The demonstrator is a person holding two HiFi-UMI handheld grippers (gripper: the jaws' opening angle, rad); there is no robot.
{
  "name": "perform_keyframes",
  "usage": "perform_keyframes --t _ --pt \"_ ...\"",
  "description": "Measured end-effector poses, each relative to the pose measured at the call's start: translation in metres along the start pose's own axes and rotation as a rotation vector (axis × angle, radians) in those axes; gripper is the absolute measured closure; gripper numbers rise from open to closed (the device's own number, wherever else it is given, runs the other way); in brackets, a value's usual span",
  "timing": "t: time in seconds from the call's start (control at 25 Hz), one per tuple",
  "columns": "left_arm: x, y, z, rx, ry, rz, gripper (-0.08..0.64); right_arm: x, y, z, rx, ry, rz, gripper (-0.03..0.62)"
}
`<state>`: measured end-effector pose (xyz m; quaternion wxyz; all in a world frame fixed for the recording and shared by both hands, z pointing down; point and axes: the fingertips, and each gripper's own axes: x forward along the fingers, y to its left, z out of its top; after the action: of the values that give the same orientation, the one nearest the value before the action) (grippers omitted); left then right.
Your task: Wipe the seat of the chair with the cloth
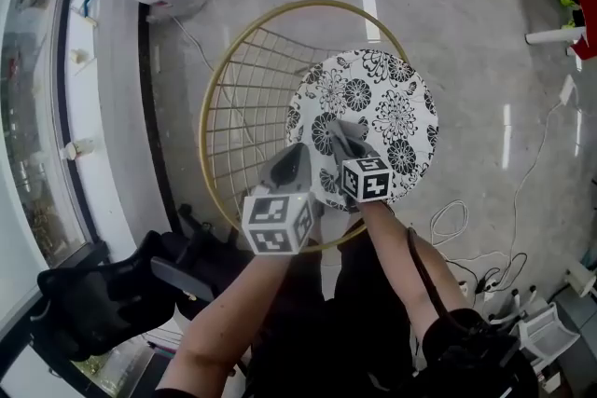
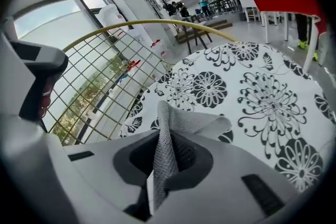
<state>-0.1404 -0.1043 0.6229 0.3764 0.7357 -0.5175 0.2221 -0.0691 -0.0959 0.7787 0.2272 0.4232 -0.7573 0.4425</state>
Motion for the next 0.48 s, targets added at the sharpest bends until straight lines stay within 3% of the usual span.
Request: perform_keyframes --t 0.48 --pt "-0.022 0.015 0.011 0.015 -0.021 0.001 0.554 0.027 0.081 0.002 0.048 0.012 0.181 0.568"
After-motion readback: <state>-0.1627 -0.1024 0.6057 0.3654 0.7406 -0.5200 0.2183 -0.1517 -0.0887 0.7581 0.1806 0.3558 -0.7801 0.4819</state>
